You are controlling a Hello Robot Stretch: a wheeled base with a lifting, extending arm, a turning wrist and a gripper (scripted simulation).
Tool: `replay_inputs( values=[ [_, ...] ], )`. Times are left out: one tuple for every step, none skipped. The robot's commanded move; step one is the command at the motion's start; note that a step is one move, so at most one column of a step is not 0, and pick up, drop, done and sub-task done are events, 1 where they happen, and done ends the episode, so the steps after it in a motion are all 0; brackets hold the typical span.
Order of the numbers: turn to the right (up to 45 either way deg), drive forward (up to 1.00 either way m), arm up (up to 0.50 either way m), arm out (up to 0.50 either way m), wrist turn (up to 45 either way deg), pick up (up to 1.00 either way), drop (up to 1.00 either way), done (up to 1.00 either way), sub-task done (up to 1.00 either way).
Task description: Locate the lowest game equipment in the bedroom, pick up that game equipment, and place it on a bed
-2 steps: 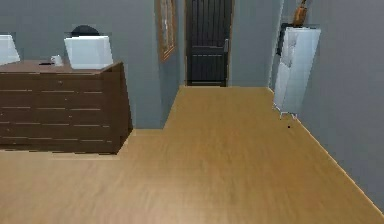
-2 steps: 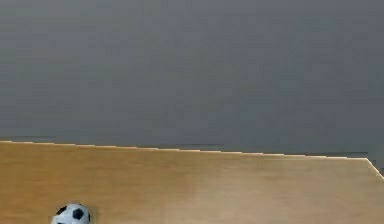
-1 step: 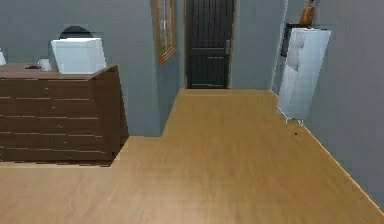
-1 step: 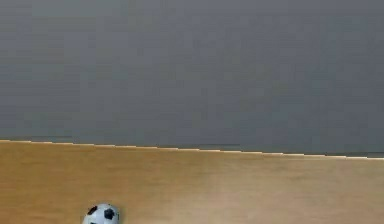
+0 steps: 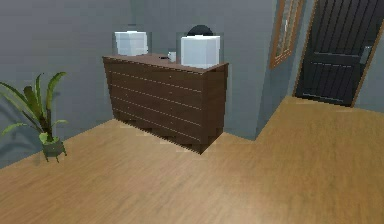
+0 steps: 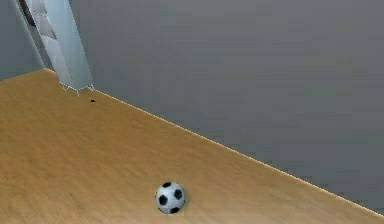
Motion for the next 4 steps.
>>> replay_inputs(
  values=[
    [0.0,0.00,0.16,0.00,0.0,0.00,0.00,0.00,0.00],
    [0.0,0.00,0.00,0.50,0.0,0.00,0.00,0.00,0.00],
    [0.0,0.00,0.00,0.00,45.0,0.00,0.00,0.00,0.00],
    [0.0,0.00,0.00,0.00,45.0,0.00,0.00,0.00,0.00]
  ],
)
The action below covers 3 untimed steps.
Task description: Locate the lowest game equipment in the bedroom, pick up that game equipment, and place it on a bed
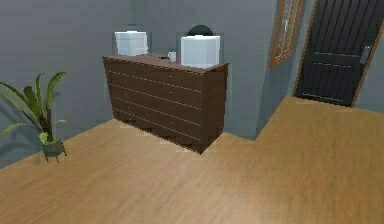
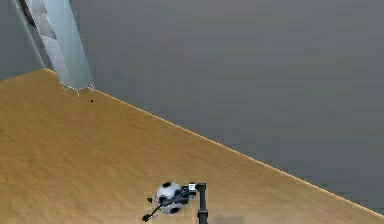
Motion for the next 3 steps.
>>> replay_inputs(
  values=[
    [0.0,0.00,0.00,0.00,45.0,0.00,0.00,0.00,0.00],
    [0.0,0.00,0.00,0.00,9.0,0.00,0.00,0.00,0.00],
    [0.0,0.00,-0.30,0.00,0.0,0.00,0.00,0.00,0.00]
  ],
)
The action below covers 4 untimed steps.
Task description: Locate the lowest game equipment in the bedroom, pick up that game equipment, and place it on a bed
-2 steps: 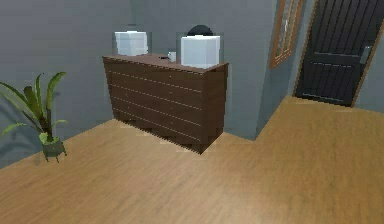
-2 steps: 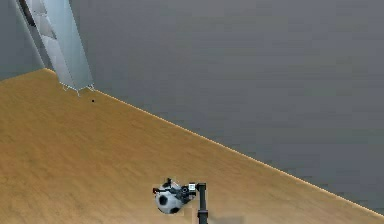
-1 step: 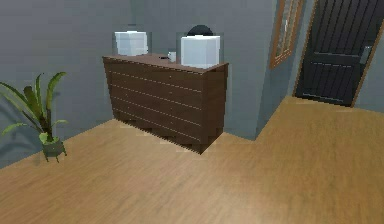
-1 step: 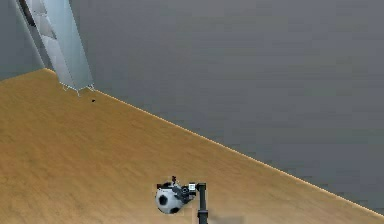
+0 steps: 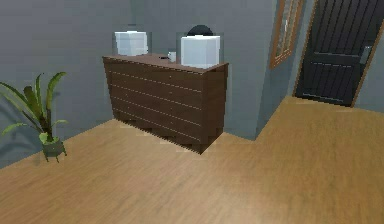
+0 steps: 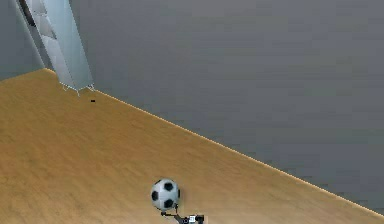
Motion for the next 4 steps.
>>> replay_inputs(
  values=[
    [0.0,0.00,0.00,0.00,0.0,1.00,0.00,0.00,0.00],
    [0.0,0.00,0.10,0.00,0.0,0.00,0.00,0.00,0.00],
    [0.0,0.00,0.50,0.00,0.0,0.00,0.00,0.00,0.00],
    [0.0,0.00,0.42,0.00,0.0,0.00,0.00,0.00,0.00]
  ],
)
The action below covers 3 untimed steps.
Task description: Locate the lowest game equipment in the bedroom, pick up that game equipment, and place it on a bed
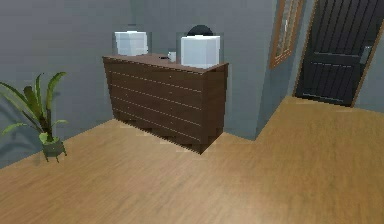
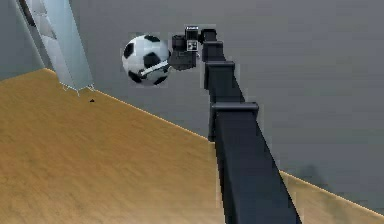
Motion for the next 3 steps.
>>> replay_inputs(
  values=[
    [0.0,0.00,0.00,0.00,-45.0,0.00,0.00,0.00,0.00],
    [0.0,0.00,0.00,0.00,-45.0,0.00,0.00,0.00,0.00],
    [0.0,0.00,0.00,0.00,-3.0,0.00,0.00,0.00,0.00]
  ],
)
